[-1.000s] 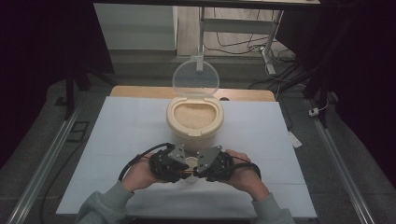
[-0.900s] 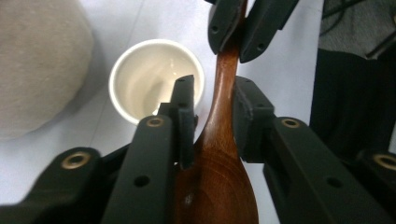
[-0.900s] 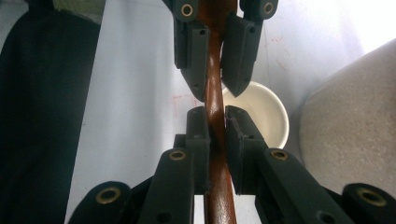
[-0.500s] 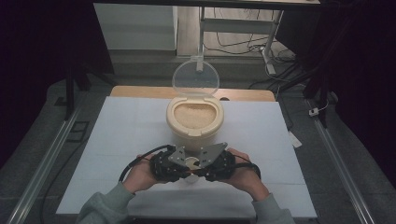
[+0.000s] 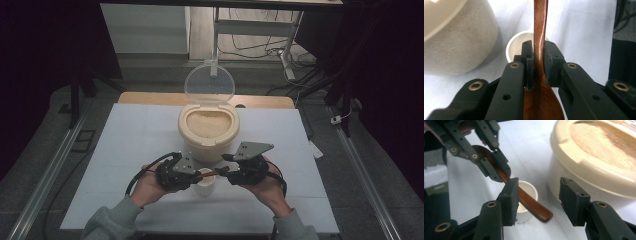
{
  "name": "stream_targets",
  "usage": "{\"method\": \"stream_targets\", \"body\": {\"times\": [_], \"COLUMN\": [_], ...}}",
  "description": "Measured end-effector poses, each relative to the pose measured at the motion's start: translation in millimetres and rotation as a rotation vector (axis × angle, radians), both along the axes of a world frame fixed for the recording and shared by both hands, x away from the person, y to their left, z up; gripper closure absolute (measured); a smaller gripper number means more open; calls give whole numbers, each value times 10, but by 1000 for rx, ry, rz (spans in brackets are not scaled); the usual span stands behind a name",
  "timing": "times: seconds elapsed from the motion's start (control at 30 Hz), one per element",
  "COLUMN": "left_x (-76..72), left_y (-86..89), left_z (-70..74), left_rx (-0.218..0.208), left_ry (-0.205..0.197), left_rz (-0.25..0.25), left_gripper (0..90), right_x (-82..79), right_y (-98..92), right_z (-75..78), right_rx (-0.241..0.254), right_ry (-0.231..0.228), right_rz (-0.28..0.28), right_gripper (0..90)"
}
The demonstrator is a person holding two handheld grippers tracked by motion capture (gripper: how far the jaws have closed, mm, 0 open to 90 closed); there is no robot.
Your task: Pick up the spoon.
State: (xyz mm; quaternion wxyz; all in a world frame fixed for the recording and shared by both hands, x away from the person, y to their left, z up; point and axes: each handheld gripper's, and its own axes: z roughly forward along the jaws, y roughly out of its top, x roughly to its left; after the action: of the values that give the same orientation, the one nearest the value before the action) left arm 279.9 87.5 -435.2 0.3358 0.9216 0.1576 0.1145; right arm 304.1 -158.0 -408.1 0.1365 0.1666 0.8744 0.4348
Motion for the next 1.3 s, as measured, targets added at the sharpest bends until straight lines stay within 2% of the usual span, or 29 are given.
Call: {"method": "stream_targets", "body": {"times": [0.1, 0.13, 0.17, 0.3, 0.43, 0.5, 0.57, 0.87, 0.97, 1.0, 1.1, 1.17, 1.3], "left_x": [-9, -12, -14, -34, -46, -51, -54, -70, -88, -94, -110, -116, -123], "left_y": [5, 8, 12, 16, 11, 3, -5, -36, -46, -49, -65, -78, -90], "left_z": [3, 6, 12, 25, 23, 16, 11, -9, -3, 0, 6, 4, -11], "left_rx": [-14, -19, -21, -44, -52, -57, -57, -68, -80, -86, -91, -88, -67], "left_ry": [-17, -25, -33, -59, -81, -89, -92, -117, -134, -140, -151, -154, -173], "left_rz": [15, 20, 25, 44, 55, 61, 62, 73, 78, 81, 80, 78, 87], "left_gripper": [789, 789, 789, 789, 789, 789, 790, 790, 791, 790, 790, 791, 791], "right_x": [-8, -15, -15, -29, -44, -49, -48, -33, -28, -26, -19, -10, -8], "right_y": [-54, -87, -87, -142, -174, -173, -168, -118, -102, -86, -75, -60, -67], "right_z": [2, 3, 3, -4, -21, -47, -60, -145, -165, -190, -215, -236, -236], "right_rx": [27, 43, 43, 79, 136, 150, 159, 257, 269, 289, 315, 358, 391], "right_ry": [15, 20, 20, 57, 114, 140, 146, 241, 254, 278, 301, 333, 340], "right_rz": [-53, -95, -95, -180, -261, -299, -312, -332, -338, -341, -334, -326, -329], "right_gripper": [501, 497, 497, 483, 473, 470, 469, 437, 437, 443, 457, 487, 544]}}
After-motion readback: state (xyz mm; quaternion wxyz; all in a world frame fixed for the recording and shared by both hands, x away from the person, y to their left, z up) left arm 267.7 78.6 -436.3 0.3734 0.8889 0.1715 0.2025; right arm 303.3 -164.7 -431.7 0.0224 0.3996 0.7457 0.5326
